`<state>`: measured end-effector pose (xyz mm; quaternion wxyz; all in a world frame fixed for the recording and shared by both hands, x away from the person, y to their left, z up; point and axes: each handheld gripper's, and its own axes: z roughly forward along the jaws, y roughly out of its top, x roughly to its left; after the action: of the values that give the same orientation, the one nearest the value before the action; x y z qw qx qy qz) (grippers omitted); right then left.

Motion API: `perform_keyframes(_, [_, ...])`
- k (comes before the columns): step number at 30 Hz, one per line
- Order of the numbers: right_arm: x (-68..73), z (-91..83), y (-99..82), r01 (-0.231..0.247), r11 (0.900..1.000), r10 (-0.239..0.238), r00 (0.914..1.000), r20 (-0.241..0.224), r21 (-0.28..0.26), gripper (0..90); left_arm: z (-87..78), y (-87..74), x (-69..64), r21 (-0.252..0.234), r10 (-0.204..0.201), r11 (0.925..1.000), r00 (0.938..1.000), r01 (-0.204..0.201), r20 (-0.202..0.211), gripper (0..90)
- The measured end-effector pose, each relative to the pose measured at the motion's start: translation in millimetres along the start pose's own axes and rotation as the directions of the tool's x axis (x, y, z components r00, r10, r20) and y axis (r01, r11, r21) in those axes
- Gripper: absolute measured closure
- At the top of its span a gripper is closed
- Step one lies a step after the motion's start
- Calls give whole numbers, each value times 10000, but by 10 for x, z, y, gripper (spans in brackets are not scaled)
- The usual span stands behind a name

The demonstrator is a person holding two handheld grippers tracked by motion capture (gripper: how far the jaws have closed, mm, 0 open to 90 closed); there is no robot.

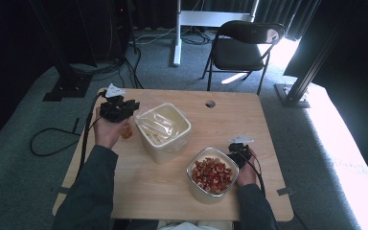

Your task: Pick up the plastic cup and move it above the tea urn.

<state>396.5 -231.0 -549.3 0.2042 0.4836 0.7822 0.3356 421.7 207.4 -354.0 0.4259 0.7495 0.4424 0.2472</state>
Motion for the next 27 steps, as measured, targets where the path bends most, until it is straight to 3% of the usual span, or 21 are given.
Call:
perform_keyframes(2, [0,0,0,1,10000,-1,10000,2,-2,124,-22,16,14,-90,-54,9999,9999,52,-150,847])
perform_keyframes(7, [0,0,0,1,10000,-1,10000,2,-3,124,-128,95,53,-405,-27,9992,9972,-3,-743,866])
perform_keyframes(11, [1,0,0,-9,10000,9,10000,10,0,124,-183,114,45,-748,-67,9972,9957,-2,-927,863])
perform_keyframes(13, [1,0,0,-8,10000,8,10000,11,-1,124,-198,117,36,-846,6,9964,9977,-63,-676,850])
perform_keyframes(17, [1,-1,0,-9,10000,9,10000,10,5,124,-218,119,14,-1147,100,9933,9987,-158,-506,711])
perform_keyframes(27, [2,-1,-1,-19,10000,19,10000,15,2,124,-193,110,45,-1059,-40,9944,9988,-11,-478,622])
